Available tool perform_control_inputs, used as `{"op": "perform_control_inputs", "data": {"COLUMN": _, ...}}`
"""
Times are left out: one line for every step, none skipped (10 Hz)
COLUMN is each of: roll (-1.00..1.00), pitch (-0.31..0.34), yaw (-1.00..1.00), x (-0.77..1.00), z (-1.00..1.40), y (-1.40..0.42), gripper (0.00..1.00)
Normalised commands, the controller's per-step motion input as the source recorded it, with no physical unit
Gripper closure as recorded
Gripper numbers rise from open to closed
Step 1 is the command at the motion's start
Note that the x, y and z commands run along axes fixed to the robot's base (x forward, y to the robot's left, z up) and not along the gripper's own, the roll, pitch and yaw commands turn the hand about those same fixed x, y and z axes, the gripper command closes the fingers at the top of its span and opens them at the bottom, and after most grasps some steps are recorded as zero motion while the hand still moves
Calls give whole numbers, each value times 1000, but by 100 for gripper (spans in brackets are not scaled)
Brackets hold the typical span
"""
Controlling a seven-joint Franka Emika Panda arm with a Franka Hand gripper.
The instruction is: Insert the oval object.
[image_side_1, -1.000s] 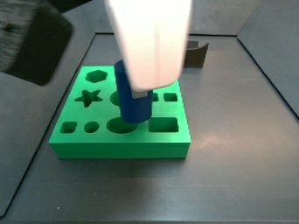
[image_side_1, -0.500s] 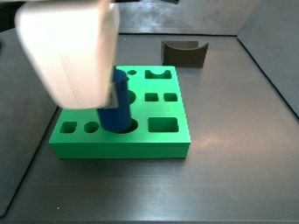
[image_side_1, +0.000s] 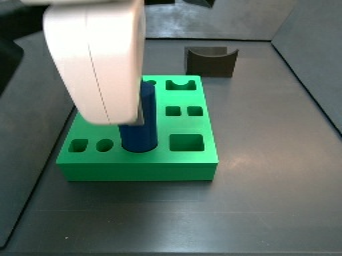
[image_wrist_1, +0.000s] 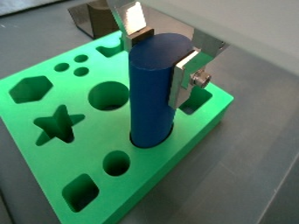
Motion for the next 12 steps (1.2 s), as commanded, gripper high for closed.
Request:
{"op": "perform_control_inputs", "data": {"roll": 59, "pitch": 136, "yaw": -157, "x": 580, "z": -363, "y": -37, "gripper": 100}}
{"op": "perform_control_inputs", "data": {"roll": 51, "pitch": 20, "yaw": -51, "x": 289, "z": -414, "y": 0, "gripper": 100}}
{"op": "perform_control_inputs", "data": {"roll": 0, "pitch": -64, "yaw": -49, "x": 0, "z": -503, "y": 26, "gripper": 100}}
{"op": "perform_control_inputs", "data": {"roll": 11, "pitch": -97, "yaw": -51, "x": 0, "z": -517, "y": 0, "gripper": 100}}
{"op": "perform_control_inputs", "data": {"roll": 20, "pitch": -70, "yaw": -20, "x": 3, "z": -477, "y": 0, "gripper": 100}}
{"op": "perform_control_inputs", "data": {"roll": 13, "pitch": -36, "yaw": -3, "x": 63, "z": -440, "y": 0, "gripper": 100}}
{"op": "perform_control_inputs", "data": {"roll": 0, "pitch": 0, "yaw": -9, "x": 131, "z": -340, "y": -23, "gripper": 100}}
{"op": "perform_control_inputs", "data": {"roll": 0, "pitch": 0, "yaw": 0, "x": 109, "z": -291, "y": -6, "gripper": 100}}
{"op": "perform_control_inputs", "data": {"roll": -11, "pitch": 0, "yaw": -3, "x": 80, "z": -300, "y": 0, "gripper": 100}}
{"op": "perform_control_inputs", "data": {"roll": -33, "pitch": 0, "yaw": -9, "x": 74, "z": -220, "y": 0, "gripper": 100}}
{"op": "perform_control_inputs", "data": {"roll": 0, "pitch": 73, "yaw": -14, "x": 83, "z": 0, "y": 0, "gripper": 100}}
{"op": "perform_control_inputs", "data": {"roll": 0, "pitch": 0, "yaw": 0, "x": 0, "z": 0, "y": 0, "gripper": 100}}
